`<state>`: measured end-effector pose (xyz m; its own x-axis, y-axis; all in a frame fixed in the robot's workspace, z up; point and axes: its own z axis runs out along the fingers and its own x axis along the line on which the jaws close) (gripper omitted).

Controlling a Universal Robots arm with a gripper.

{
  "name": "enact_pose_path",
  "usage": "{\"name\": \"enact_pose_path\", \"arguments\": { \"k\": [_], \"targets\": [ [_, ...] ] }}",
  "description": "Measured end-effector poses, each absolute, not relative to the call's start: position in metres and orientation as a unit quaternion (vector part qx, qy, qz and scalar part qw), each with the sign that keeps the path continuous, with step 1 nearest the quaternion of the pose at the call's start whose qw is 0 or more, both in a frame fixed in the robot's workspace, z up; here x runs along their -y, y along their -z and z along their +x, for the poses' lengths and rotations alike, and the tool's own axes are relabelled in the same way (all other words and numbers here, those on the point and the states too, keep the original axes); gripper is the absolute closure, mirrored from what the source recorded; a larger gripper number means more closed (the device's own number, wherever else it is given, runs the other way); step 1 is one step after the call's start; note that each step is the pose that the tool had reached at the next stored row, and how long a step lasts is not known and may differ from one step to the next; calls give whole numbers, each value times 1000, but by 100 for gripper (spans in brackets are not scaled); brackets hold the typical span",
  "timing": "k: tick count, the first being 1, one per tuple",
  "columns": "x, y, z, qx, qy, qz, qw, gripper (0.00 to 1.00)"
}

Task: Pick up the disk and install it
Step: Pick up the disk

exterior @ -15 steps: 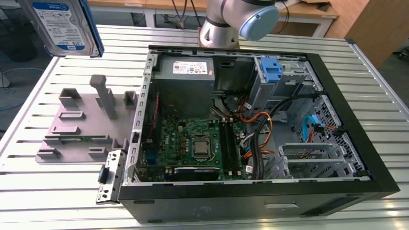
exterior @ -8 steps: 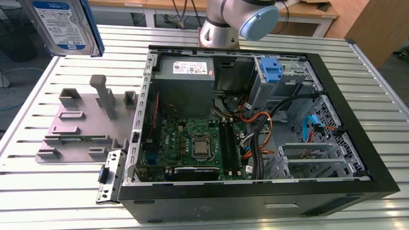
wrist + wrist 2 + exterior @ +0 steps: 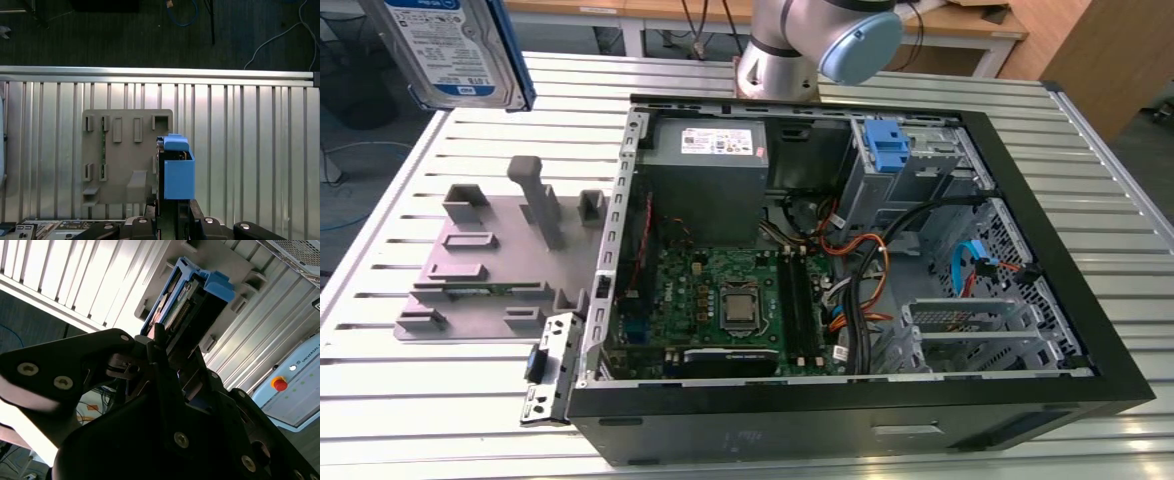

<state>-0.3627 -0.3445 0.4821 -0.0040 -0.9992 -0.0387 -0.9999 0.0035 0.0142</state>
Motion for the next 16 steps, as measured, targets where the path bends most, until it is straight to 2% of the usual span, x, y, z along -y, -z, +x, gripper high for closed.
{"name": "enact_pose_path", "arguments": {
  "k": [16],
  "targets": [
    [344, -482, -351, -708, -19, -706, 9, 65]
  ]
}}
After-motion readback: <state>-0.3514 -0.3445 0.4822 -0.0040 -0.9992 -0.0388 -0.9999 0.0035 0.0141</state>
